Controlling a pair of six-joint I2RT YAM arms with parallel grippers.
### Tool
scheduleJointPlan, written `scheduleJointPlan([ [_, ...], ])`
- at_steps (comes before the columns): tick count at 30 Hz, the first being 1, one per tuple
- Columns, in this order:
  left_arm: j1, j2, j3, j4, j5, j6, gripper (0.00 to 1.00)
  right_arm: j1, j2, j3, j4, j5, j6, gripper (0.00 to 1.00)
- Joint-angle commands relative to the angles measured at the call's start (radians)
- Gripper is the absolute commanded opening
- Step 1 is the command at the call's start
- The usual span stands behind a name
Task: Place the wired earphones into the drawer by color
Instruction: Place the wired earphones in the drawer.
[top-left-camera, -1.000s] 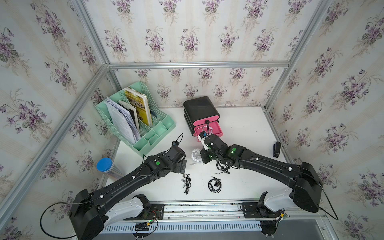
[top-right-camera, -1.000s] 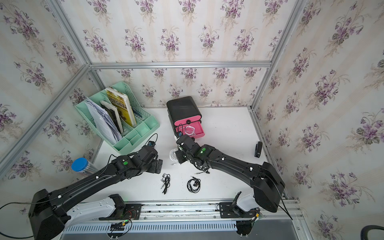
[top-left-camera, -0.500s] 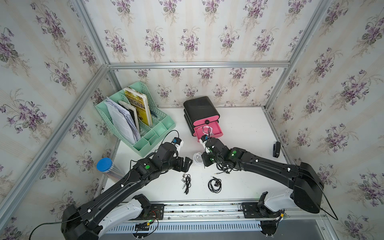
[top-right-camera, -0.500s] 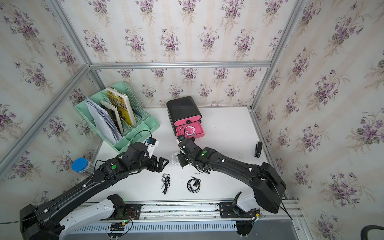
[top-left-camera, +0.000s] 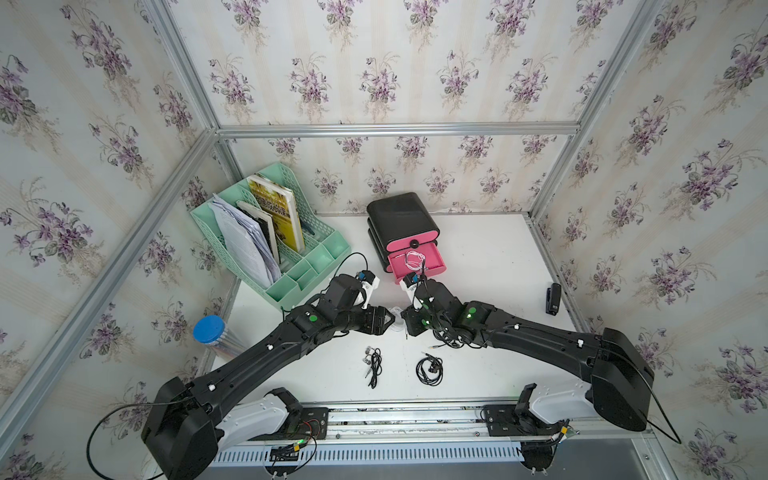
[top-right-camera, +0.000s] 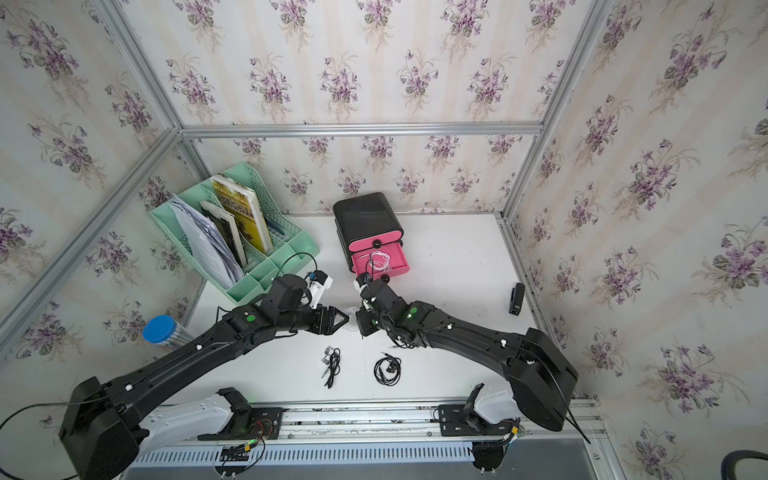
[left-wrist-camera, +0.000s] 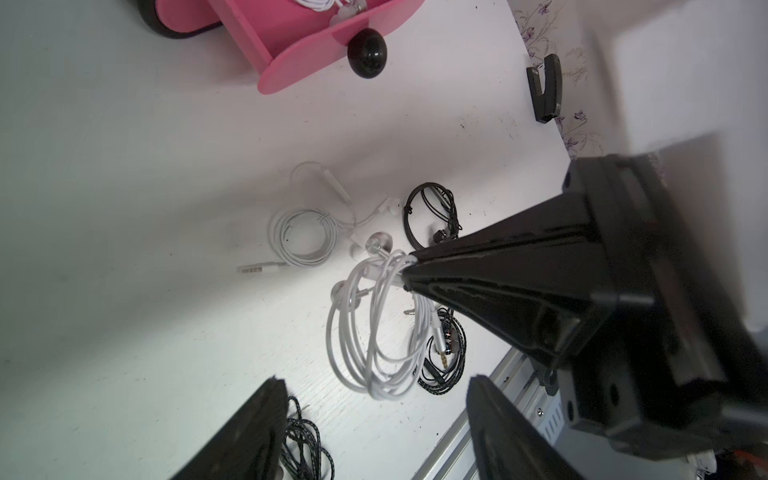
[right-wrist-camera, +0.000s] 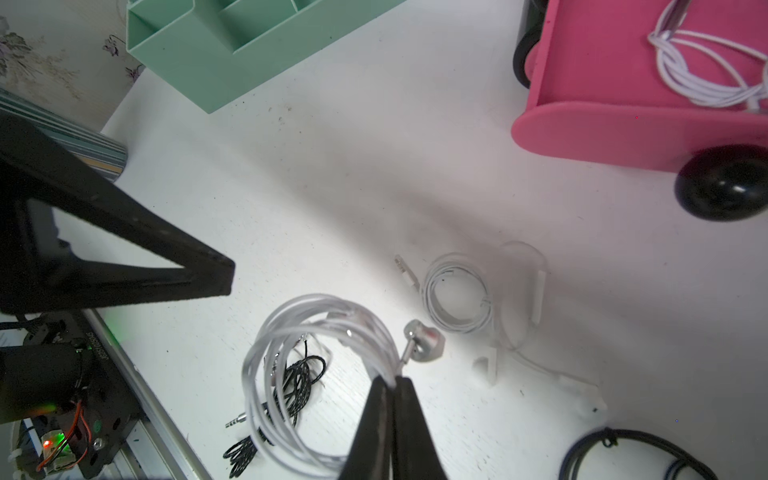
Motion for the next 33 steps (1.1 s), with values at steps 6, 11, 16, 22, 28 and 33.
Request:
scheduleJointPlan([
  [6, 0.001, 0.063, 0.015, 0.045, 0.033, -0.014, 0.57, 0.001, -0.006, -0.001, 0.037, -0.010, 0.012, 0.00],
  [11, 0.001, 0.074, 0.014, 0.039, 0.029, -0.014, 0.52, 0.000, -0.011, -0.001, 0.036, -0.006, 0.013, 0.00],
  [16, 0.001, 0.034, 0.023, 0.000, -0.045, -0.016, 0.80, -0.001, -0.016, 0.009, 0.014, 0.041, 0.019, 0.00],
  [22, 0.008, -0.051, 0.018, -0.046, -0.126, -0.017, 0.97, -0.019, -0.039, 0.044, -0.024, 0.136, 0.019, 0.00],
  [28, 0.019, -0.122, 0.001, -0.093, -0.200, -0.028, 0.99, -0.097, -0.081, 0.072, -0.018, 0.188, 0.018, 0.00],
  [33, 0.029, -0.171, -0.022, -0.117, -0.244, -0.038, 0.99, -0.180, -0.086, 0.098, 0.024, 0.217, 0.004, 0.00],
])
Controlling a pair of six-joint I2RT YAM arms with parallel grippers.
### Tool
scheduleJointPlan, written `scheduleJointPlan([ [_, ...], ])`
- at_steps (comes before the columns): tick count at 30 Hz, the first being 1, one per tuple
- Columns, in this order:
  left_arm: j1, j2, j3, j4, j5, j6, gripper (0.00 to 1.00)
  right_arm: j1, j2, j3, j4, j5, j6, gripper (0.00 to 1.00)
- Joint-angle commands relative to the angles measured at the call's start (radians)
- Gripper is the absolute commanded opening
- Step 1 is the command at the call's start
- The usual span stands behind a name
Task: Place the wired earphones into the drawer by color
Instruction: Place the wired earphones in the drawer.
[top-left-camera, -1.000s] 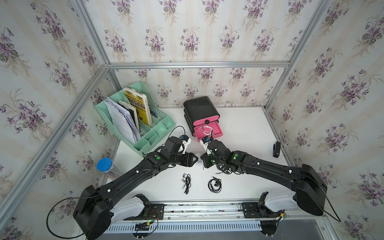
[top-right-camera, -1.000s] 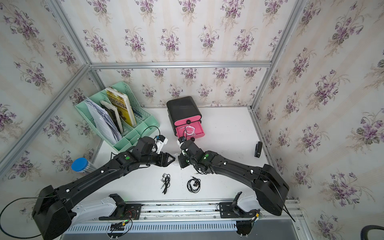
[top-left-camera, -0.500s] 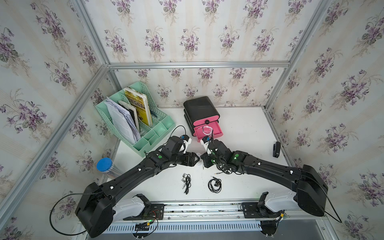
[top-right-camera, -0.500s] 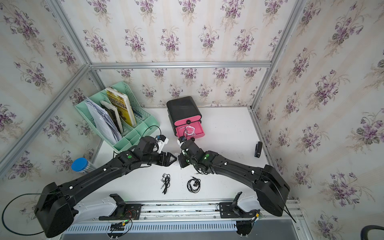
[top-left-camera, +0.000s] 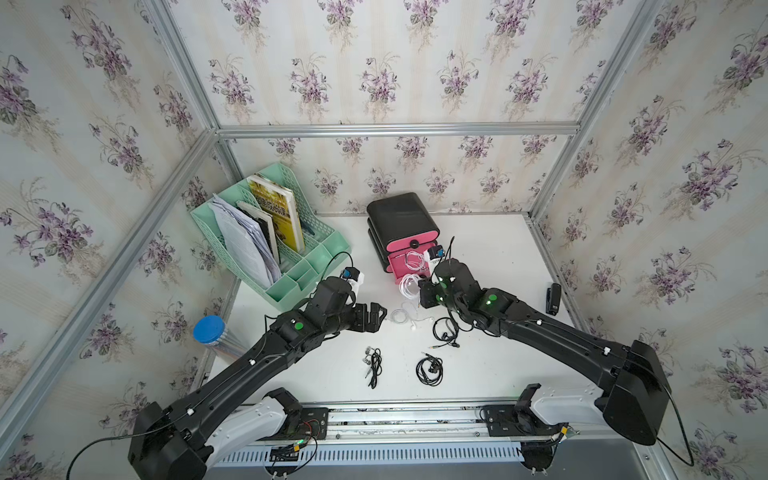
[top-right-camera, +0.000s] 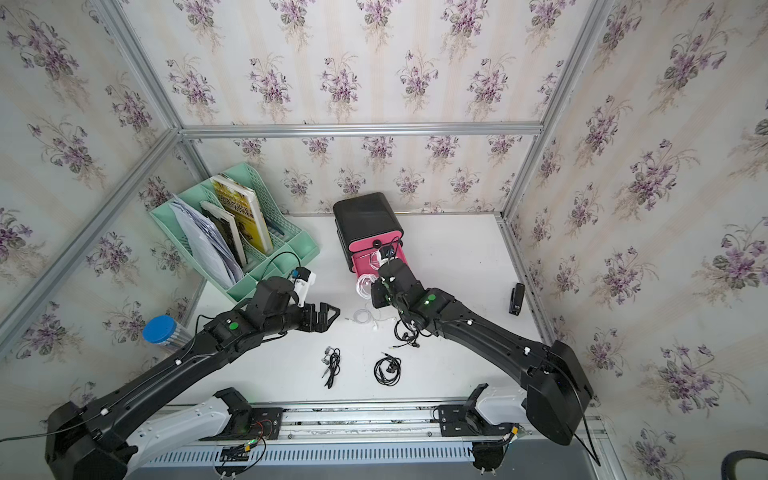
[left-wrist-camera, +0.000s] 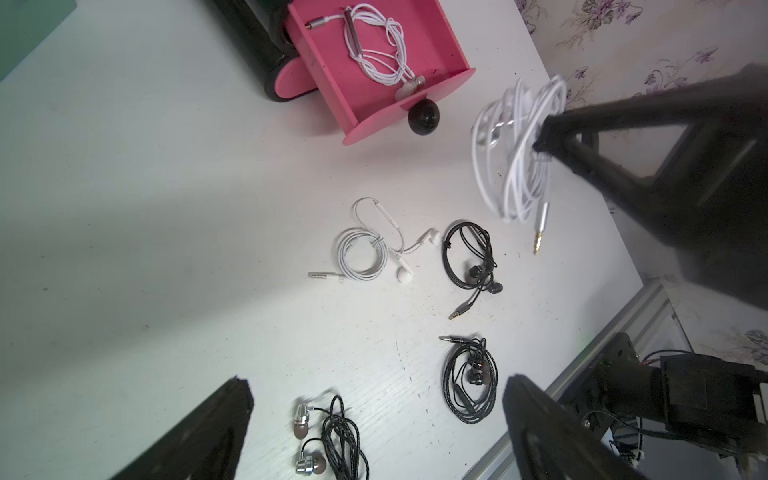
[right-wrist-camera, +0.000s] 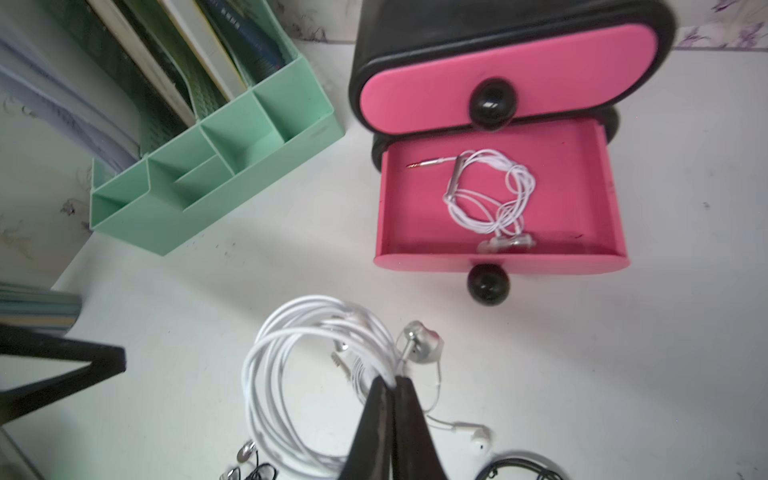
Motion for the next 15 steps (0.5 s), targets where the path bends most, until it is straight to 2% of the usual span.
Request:
scheduleJointPlan([
  [1, 0.005, -0.023, -0.009, -0.032, -0.057, -0.012, 0.99, -0.034, 0.002, 0.018, 0.046, 0.058, -0.010, 0.00],
  [6, 0.006, -0.047, -0.021, -0.052, -0.081, -0.012, 0.99, -0.065, 0.057, 0.057, 0.102, 0.096, -0.012, 0.00],
  [15, 0.006, -0.074, -0.048, -0.070, -0.098, -0.013, 0.99, -0.072, 0.201, 0.105, 0.198, 0.118, 0.132, 0.00],
])
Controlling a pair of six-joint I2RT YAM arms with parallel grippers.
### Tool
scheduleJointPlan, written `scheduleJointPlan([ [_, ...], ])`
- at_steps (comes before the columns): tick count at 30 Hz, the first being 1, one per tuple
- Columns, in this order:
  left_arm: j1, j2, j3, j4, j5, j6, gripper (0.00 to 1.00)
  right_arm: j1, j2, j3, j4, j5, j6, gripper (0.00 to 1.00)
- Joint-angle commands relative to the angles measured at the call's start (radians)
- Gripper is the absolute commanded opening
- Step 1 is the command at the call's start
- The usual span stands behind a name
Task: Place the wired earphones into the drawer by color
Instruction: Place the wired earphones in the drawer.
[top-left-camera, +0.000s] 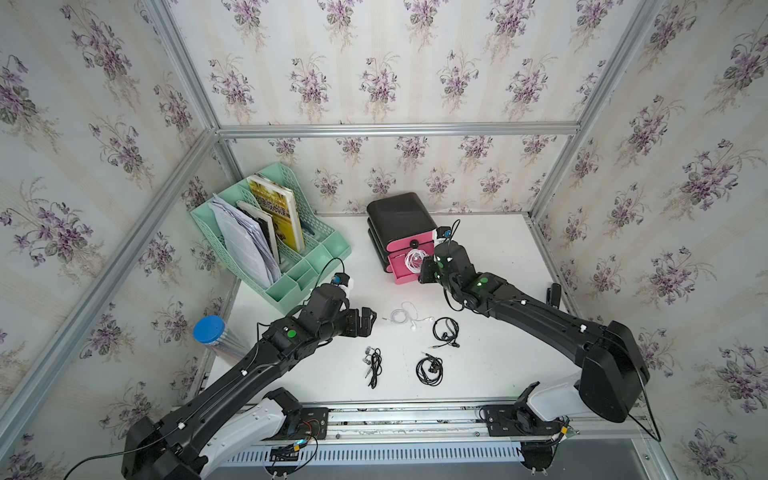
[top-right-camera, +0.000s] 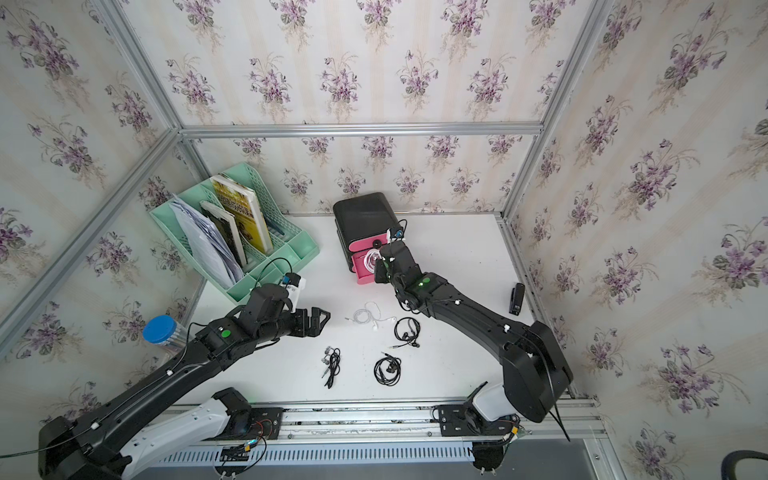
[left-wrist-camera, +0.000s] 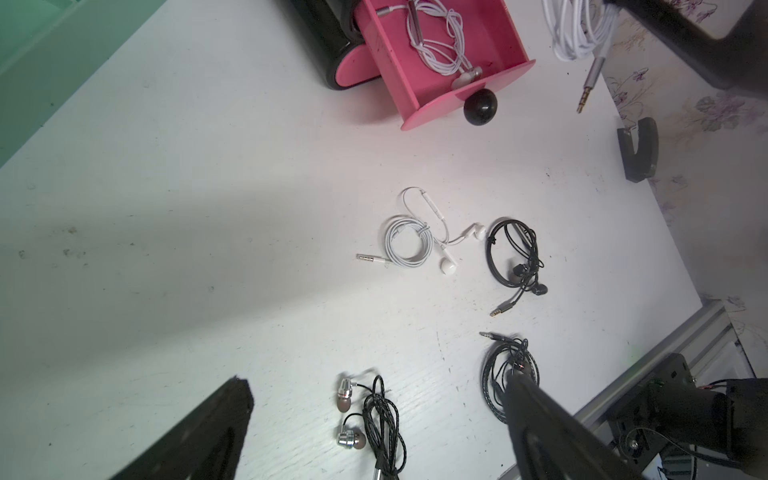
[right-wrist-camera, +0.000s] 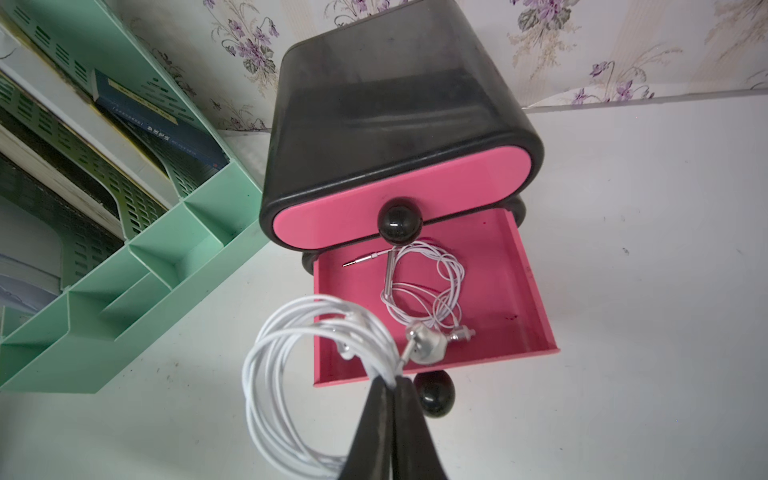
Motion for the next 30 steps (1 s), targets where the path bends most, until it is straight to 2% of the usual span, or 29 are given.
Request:
scheduleJointPlan([
  [1, 0.000, -0.011, -0.004, -0.011, -0.019, -0.003, 0.99, 0.001, 0.047, 0.016, 0.078, 0.017, 0.080, 0.00],
  [16, 0.003, -0.073, -0.030, -0.052, -0.048, 0.009, 0.99, 0.001, 0.208, 0.068, 0.164, 0.038, 0.212, 0.00],
  [30, 0.006, -0.084, -0.034, -0.062, -0.051, 0.012, 0.99, 0.001, 0.274, 0.072, 0.186, 0.064, 0.273, 0.00],
])
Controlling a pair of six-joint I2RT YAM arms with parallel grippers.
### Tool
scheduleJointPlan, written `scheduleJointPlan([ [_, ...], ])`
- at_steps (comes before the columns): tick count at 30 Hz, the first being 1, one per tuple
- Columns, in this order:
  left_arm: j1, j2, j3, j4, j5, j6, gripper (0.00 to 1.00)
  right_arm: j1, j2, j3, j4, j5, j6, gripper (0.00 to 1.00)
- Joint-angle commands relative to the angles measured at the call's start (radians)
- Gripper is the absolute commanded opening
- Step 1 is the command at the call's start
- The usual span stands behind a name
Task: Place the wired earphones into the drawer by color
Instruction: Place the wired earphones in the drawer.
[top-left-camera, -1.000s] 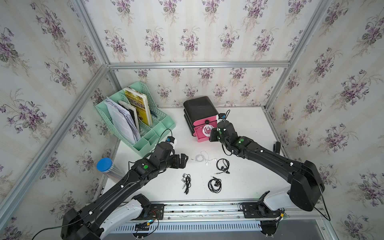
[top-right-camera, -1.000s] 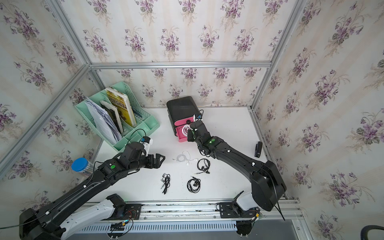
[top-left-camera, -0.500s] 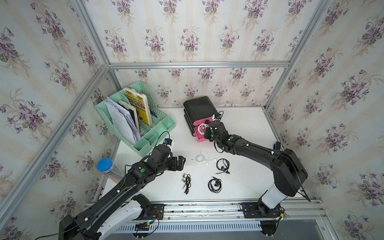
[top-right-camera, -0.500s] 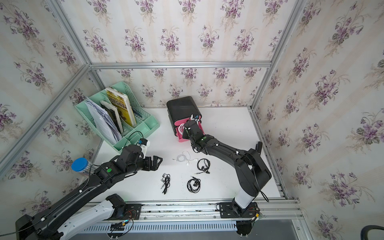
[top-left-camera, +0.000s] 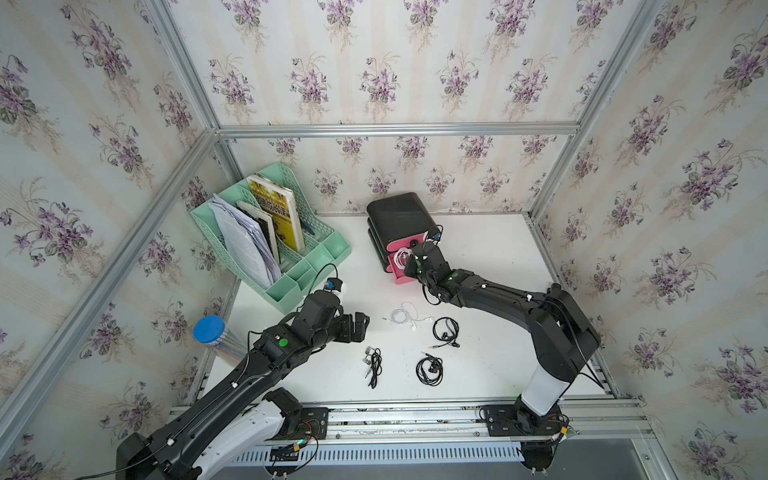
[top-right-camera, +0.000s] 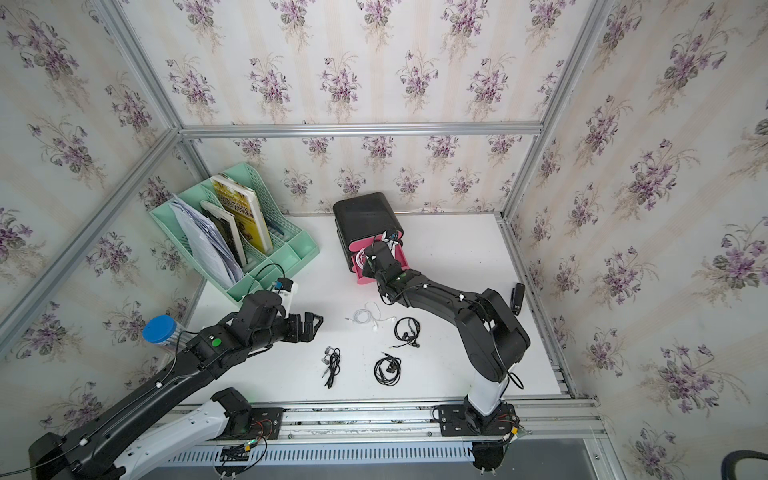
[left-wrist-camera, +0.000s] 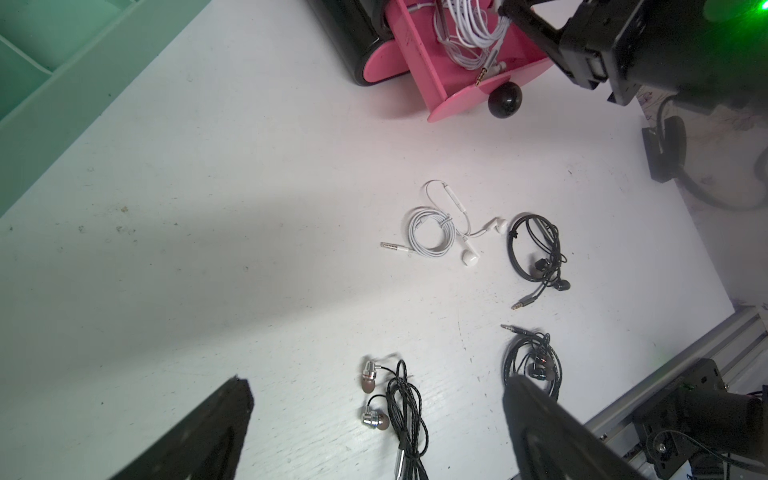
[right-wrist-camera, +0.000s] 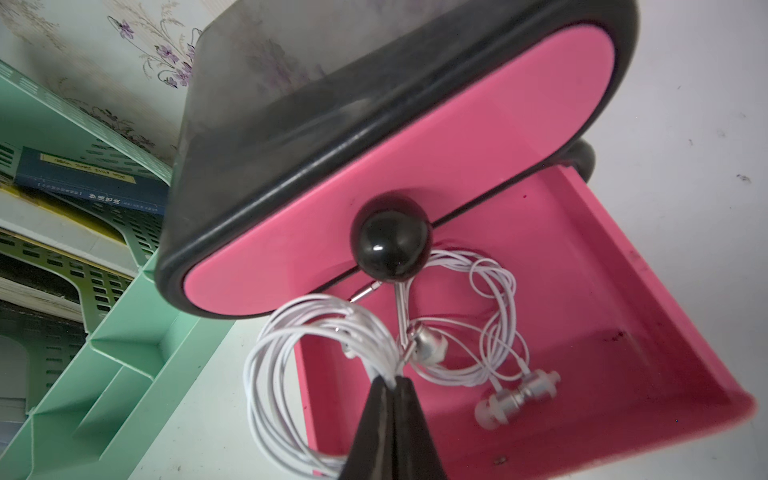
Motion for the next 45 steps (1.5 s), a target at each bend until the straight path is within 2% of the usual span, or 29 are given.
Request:
scheduleJointPlan([
  [1, 0.002, -0.003, -0.001, -0.007, -0.007, 0.007, 0.99, 0.001, 0.012, 0.003, 0.031, 0.023, 0.029, 0.00],
  [24, 0.007, -0.001, -0.005, -0.004, -0.004, 0.005, 0.99, 0.001, 0.043, 0.003, 0.046, 0.040, 0.076, 0.00],
  [36, 0.011, -0.003, -0.009, -0.003, -0.007, 0.004, 0.99, 0.001, -0.020, -0.009, 0.018, 0.043, 0.063, 0.24],
  [41, 0.012, -0.007, -0.008, -0.004, -0.010, 0.001, 0.99, 0.001, -0.074, -0.023, 0.005, 0.040, 0.047, 0.27],
  [45, 0.013, -0.010, -0.007, -0.009, -0.016, 0.001, 0.99, 0.002, -0.134, -0.041, -0.004, -0.018, -0.004, 0.31],
])
